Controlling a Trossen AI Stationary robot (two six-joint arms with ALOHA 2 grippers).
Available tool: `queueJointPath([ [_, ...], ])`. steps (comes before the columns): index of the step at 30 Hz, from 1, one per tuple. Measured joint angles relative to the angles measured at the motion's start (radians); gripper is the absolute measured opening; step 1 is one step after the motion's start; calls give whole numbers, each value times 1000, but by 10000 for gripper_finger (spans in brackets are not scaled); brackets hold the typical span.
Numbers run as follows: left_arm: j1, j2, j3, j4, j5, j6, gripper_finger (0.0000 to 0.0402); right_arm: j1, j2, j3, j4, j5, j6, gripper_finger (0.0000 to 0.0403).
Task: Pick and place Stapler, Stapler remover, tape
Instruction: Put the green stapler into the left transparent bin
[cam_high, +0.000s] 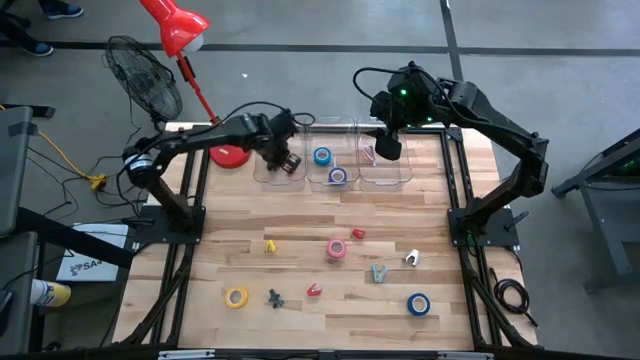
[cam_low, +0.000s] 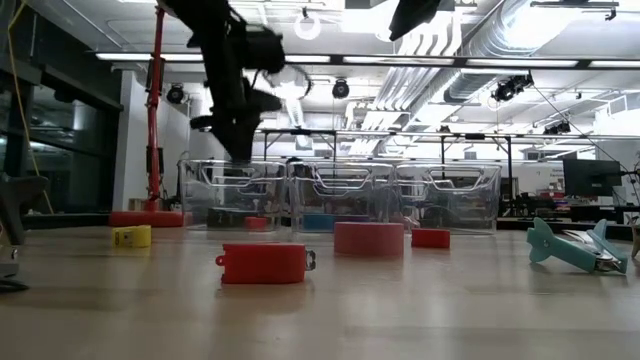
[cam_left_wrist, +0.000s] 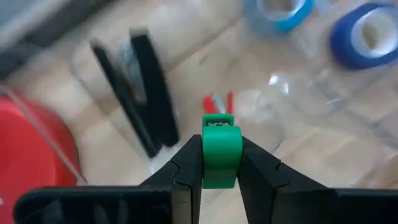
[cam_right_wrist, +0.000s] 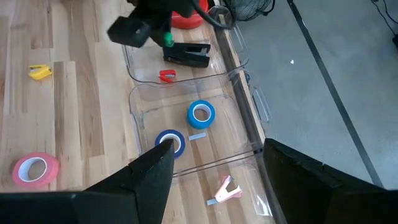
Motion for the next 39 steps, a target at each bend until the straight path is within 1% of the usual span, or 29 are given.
queueJointPath([
  [4,27,51,0,1,10,-42,74,0,0,0,0,0,0,237],
  [10,28,133,0,5,51,-65,77,0,0,0,0,0,2,237],
  [14,28,166,0,15,53,-66,76,0,0,0,0,0,4,237],
  [19,28,191,1,9,52,-67,76,0,0,0,0,0,11,237],
  [25,28,223,1,12,74,-67,76,0,0,0,0,0,11,237],
  [34,28,233,3,18,94,-67,78,0,0,0,0,0,12,237],
  [36,28,233,3,18,94,-67,85,0,0,0,0,0,12,237],
  [39,28,233,3,16,95,-67,108,0,0,0,0,0,16,237],
])
